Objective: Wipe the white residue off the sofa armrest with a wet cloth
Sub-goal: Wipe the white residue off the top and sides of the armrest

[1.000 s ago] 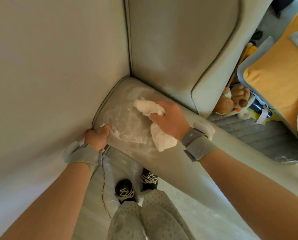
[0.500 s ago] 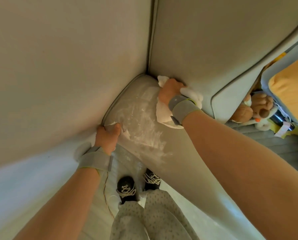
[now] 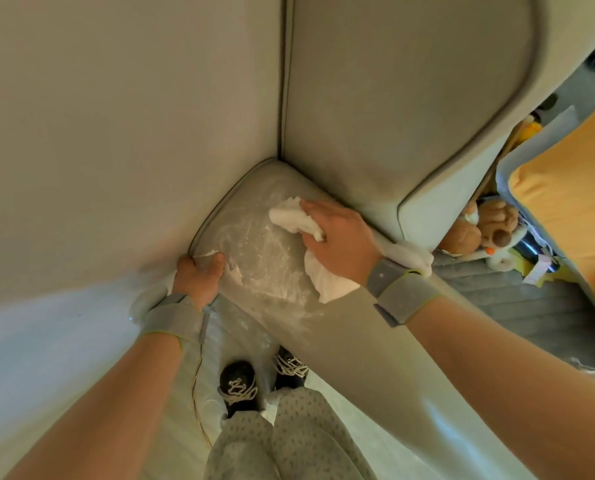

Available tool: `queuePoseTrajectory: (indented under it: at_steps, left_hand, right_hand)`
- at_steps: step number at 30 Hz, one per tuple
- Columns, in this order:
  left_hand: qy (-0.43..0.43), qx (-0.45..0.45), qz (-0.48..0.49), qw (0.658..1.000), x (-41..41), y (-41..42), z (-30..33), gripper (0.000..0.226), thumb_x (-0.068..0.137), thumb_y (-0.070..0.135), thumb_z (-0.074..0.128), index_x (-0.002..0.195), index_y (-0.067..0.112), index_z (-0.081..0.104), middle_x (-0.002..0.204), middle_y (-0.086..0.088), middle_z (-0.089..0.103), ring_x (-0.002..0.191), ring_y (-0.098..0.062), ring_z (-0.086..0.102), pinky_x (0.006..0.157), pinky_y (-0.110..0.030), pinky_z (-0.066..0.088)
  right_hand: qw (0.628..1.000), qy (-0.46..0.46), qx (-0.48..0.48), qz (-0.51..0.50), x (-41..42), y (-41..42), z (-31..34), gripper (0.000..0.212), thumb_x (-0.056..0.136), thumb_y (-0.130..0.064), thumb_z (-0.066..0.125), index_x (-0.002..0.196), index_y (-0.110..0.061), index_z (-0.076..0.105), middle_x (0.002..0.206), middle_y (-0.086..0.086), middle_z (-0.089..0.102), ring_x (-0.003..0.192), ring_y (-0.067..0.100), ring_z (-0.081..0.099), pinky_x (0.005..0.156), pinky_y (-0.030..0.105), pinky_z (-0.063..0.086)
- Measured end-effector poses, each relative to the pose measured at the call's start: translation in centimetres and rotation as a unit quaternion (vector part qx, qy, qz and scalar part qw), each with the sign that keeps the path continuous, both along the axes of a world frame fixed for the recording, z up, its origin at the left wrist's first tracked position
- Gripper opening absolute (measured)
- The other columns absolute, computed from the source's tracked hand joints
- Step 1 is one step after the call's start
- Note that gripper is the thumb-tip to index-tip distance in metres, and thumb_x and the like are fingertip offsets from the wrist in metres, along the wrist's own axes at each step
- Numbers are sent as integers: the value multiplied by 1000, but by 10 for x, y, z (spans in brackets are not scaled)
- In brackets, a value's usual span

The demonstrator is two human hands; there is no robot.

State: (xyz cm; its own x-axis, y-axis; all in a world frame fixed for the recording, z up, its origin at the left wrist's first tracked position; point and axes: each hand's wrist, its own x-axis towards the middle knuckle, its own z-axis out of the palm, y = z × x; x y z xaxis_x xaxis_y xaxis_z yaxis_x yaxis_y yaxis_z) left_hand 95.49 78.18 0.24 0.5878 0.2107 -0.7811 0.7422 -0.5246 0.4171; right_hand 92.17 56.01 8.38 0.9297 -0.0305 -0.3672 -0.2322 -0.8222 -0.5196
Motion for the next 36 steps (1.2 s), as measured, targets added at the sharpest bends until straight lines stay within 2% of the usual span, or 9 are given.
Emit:
queuePoseTrajectory:
  at_steps: [4, 7, 11, 15, 22, 26, 30, 33, 36]
  left_hand:
    - [1, -8, -2, 1000, 0, -1, 2, 62, 88, 41, 57, 131, 0, 41, 132, -22, 49, 121, -37, 49, 100, -50, 45]
    - [-8, -11, -6, 1000, 0, 1, -2, 60, 88, 40, 57, 128, -2, 43, 128, -30, 51, 117, -43, 51, 96, -53, 46]
    - [-22, 1, -32, 999, -5, 1, -6, 69, 83, 46, 62, 122, -9, 44, 120, -44, 46, 109, -58, 48, 87, -65, 42]
    - [-62, 26, -25, 997, -10, -8, -2, 77, 80, 47, 63, 128, -8, 39, 125, -30, 50, 116, -43, 50, 98, -51, 42]
    - [-59, -9, -22, 998, -1, -9, 6, 81, 79, 52, 60, 132, -4, 34, 129, -26, 47, 119, -42, 47, 100, -51, 41]
    - [-37, -12, -14, 999, -4, 1, -1, 76, 82, 46, 62, 129, -6, 34, 126, -29, 49, 115, -43, 50, 97, -53, 43]
    - [-44, -24, -12, 999, -9, 0, -6, 87, 73, 56, 61, 129, -5, 35, 123, -32, 50, 113, -47, 51, 96, -56, 43]
    - [-41, -24, -6, 999, -10, 2, -11, 97, 64, 65, 58, 128, -3, 34, 121, -36, 49, 110, -51, 51, 92, -60, 44]
    - [-44, -15, -19, 999, -9, 1, -9, 75, 83, 47, 61, 131, -4, 34, 125, -33, 48, 114, -49, 49, 95, -59, 43]
  right_hand:
    - [980, 56, -27, -189, 21, 11, 0, 30, 95, -26, 41, 118, -12, 54, 121, 13, 60, 115, 36, 51, 95, 40, 38]
    - [960, 104, -45, -258, 51, 21, -11, 38, 95, -34, 37, 123, -12, 51, 131, 12, 52, 123, 34, 46, 104, 42, 34]
    - [958, 147, -44, -243, 92, 25, -27, 42, 92, -37, 37, 132, -27, 49, 138, 5, 51, 125, 32, 48, 108, 43, 34]
    - [974, 137, -59, -169, 91, 25, -22, 39, 92, -32, 34, 124, -22, 53, 130, 8, 57, 116, 35, 54, 98, 39, 42]
    - [993, -39, -31, 103, 32, 14, -3, 46, 85, -38, 36, 127, -35, 55, 144, -9, 43, 134, 20, 35, 106, 38, 27]
    - [999, -42, 12, 13, 22, 25, 1, 56, 80, -44, 26, 121, -26, 59, 131, -7, 55, 121, 21, 43, 98, 36, 32]
    - [986, 41, -102, -126, 59, 27, -1, 38, 93, -27, 42, 129, -14, 42, 132, 8, 47, 124, 30, 41, 98, 42, 34]
    - [986, 87, -116, -84, 86, 35, -9, 36, 92, -27, 43, 125, -12, 42, 130, 11, 49, 122, 35, 45, 101, 48, 33]
    - [986, 111, -113, -42, 98, 36, -12, 35, 92, -28, 41, 124, -17, 48, 131, 7, 48, 123, 33, 45, 102, 49, 30]
